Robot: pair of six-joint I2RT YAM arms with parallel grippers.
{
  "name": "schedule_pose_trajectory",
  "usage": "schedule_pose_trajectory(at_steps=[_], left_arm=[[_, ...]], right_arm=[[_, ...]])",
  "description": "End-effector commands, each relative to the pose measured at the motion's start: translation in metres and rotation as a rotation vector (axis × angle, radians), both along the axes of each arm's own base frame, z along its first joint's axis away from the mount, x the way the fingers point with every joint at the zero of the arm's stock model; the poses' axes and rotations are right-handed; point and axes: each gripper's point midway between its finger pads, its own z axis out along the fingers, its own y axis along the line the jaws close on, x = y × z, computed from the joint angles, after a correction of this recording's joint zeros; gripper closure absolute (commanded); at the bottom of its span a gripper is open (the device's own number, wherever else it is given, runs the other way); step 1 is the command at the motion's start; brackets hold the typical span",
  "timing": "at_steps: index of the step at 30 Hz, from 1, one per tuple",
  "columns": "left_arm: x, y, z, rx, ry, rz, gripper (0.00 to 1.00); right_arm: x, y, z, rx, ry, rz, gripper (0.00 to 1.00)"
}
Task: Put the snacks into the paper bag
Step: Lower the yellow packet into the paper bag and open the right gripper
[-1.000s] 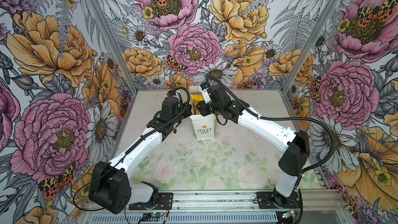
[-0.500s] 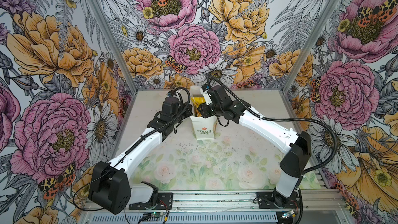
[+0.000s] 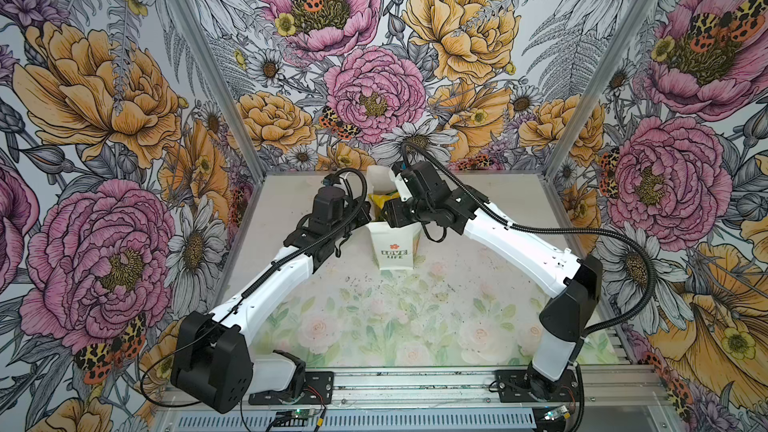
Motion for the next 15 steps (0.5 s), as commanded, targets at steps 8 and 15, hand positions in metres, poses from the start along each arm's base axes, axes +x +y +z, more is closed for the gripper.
schedule_pose_trajectory(at_steps=[8,15], left_arm=[[0.001,-0.001,0.025,-0.027,-0.074,-0.005,1.00],[-0.001,-0.001,0.028,-0.033,-0.079,-0.006,1.00]], right_arm=[[0.001,-0.009,0.036,-0.006,-0.093,-0.011,0.37],[0.002,-0.016,0.071,0.019,-0.176,-0.028,0.37]])
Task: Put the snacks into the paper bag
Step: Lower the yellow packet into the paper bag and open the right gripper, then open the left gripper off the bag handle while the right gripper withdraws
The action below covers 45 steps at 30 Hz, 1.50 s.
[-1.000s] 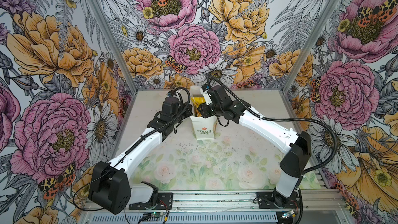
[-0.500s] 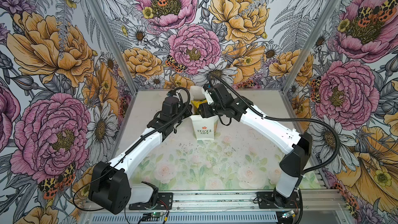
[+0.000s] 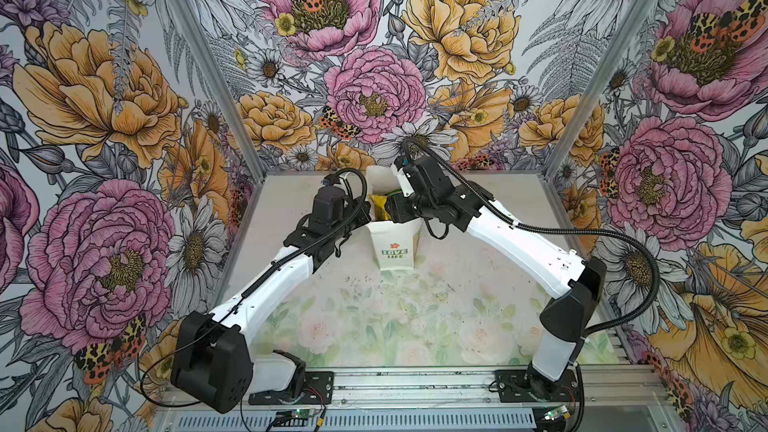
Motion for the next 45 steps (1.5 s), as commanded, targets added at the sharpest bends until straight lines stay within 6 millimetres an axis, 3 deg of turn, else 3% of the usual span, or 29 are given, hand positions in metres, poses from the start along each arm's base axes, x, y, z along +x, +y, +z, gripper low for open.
schedule_pose_trajectory(at_steps=[1,10,19,23,34,45], left_arm=[[0.000,-0.001,0.028,-0.032,-0.079,-0.004,1.00],[0.000,-0.003,0.027,-0.030,-0.075,-0.008,1.00],[-0.002,-0.002,0.033,-0.028,-0.089,-0.009,0.87],[-0.005,-0.001,0.035,-0.030,-0.098,-0.010,0.74],[-0.013,0.001,0.049,-0.045,-0.131,-0.020,0.68],[-0.022,0.024,0.059,-0.043,-0.162,0.039,0.67]], right_arm=[[-0.005,-0.005,0.051,0.059,-0.103,0.003,0.37],[-0.009,0.006,0.056,0.114,-0.074,0.040,0.38],[-0.009,0.027,0.029,0.134,0.024,0.080,0.38],[-0.008,0.033,0.020,0.132,0.047,0.093,0.38],[0.012,0.034,-0.013,0.126,0.131,0.051,0.39],[0.018,0.027,-0.037,0.151,0.236,0.017,0.41]])
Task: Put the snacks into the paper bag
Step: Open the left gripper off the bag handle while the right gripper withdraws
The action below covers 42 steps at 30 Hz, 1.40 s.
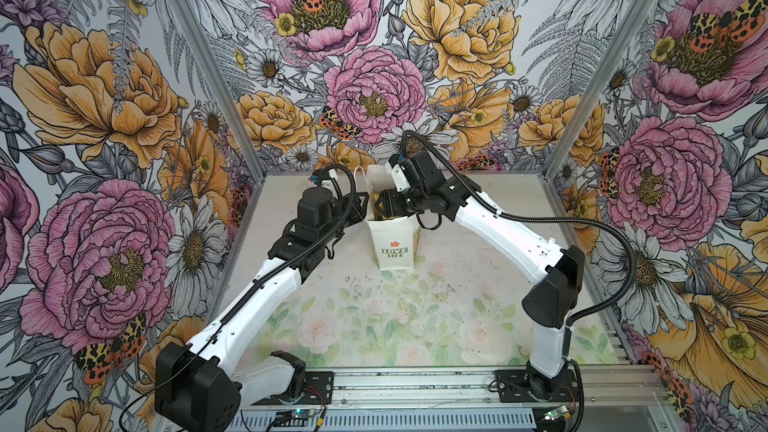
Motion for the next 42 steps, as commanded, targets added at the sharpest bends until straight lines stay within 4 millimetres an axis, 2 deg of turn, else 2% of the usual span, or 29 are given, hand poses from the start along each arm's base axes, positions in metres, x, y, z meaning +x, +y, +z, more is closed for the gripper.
schedule_pose_trajectory(at_steps=[1,7,11,15,20,23,27,30,34,42], left_arm=[[-0.001,0.012,0.005,0.007,-0.030,0.033,0.67],[-0.003,0.016,0.007,0.003,-0.038,0.042,0.66],[-0.005,0.016,0.011,0.001,-0.049,0.038,0.66],[-0.010,0.017,0.018,-0.005,-0.067,0.033,0.66],[-0.017,0.019,0.028,-0.008,-0.095,0.030,0.62],[-0.021,0.019,0.033,-0.013,-0.107,0.021,0.59],[-0.025,0.021,0.040,-0.011,-0.130,0.021,0.54],[-0.029,0.026,0.044,0.006,-0.144,0.038,0.50],[-0.033,0.038,0.049,0.036,-0.154,0.085,0.46],[-0.037,0.049,0.058,0.070,-0.189,0.119,0.42]], right_arm=[[0.000,0.003,-0.014,0.012,0.058,-0.002,0.41],[-0.003,0.001,-0.022,0.006,0.081,-0.001,0.41],[-0.004,-0.001,-0.010,0.013,0.052,0.014,0.41],[-0.006,-0.007,0.019,0.019,-0.042,0.049,0.41],[-0.015,-0.014,0.069,0.049,-0.176,0.104,0.38],[-0.023,-0.021,0.100,0.072,-0.252,0.122,0.36],[-0.039,-0.031,0.129,0.083,-0.340,0.166,0.33],[-0.049,-0.047,0.143,0.062,-0.406,0.170,0.31],[-0.054,-0.078,0.157,0.004,-0.484,0.101,0.30],[-0.055,-0.145,0.154,-0.068,-0.536,-0.052,0.29]])
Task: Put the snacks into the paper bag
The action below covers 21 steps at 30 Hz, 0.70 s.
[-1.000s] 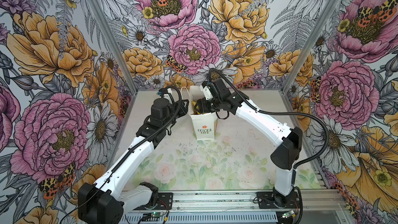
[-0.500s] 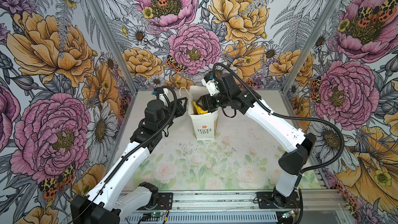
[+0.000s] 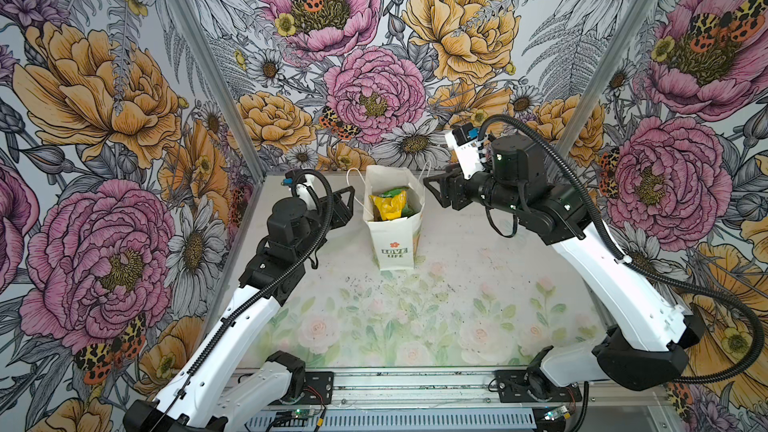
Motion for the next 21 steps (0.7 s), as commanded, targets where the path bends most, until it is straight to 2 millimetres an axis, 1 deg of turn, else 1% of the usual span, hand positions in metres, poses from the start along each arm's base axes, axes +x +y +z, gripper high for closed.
schedule_pose_trajectory(at_steps=[1,3,5,6,12,13,14,15,16,17,18,21], left_arm=[[-0.001,0.012,0.001,0.051,-0.020,0.045,0.40],[-0.001,0.014,0.001,0.062,-0.025,0.052,0.38],[-0.001,0.017,0.000,0.071,-0.030,0.058,0.31],[-0.001,0.017,0.000,0.074,-0.031,0.059,0.30],[-0.001,0.026,-0.002,0.086,-0.034,0.084,0.26],[-0.001,0.029,-0.004,0.089,-0.033,0.091,0.25],[0.000,0.030,-0.005,0.091,-0.033,0.097,0.21],[0.000,0.031,-0.007,0.093,-0.034,0.101,0.04],[0.000,0.033,-0.008,0.097,-0.034,0.109,0.01],[0.000,0.035,-0.009,0.099,-0.035,0.115,0.01],[0.001,0.036,-0.010,0.101,-0.034,0.121,0.01],[0.003,0.040,-0.014,0.113,-0.033,0.135,0.01]], right_arm=[[0.007,-0.030,-0.005,-0.040,-0.040,-0.095,0.29],[0.008,-0.046,-0.010,-0.044,-0.048,-0.133,0.29],[0.011,-0.063,-0.017,-0.045,-0.050,-0.178,0.29],[0.012,-0.071,-0.021,-0.046,-0.049,-0.198,0.29],[0.020,-0.115,-0.054,-0.064,-0.044,-0.314,0.27],[0.022,-0.122,-0.063,-0.068,-0.046,-0.332,0.27],[0.022,-0.127,-0.069,-0.071,-0.050,-0.345,0.27],[0.023,-0.133,-0.076,-0.070,-0.058,-0.359,0.27],[0.024,-0.139,-0.084,-0.073,-0.060,-0.377,0.26],[0.024,-0.144,-0.089,-0.075,-0.065,-0.389,0.26],[0.025,-0.151,-0.100,-0.081,-0.060,-0.409,0.26],[0.027,-0.167,-0.123,-0.085,-0.049,-0.457,0.26]])
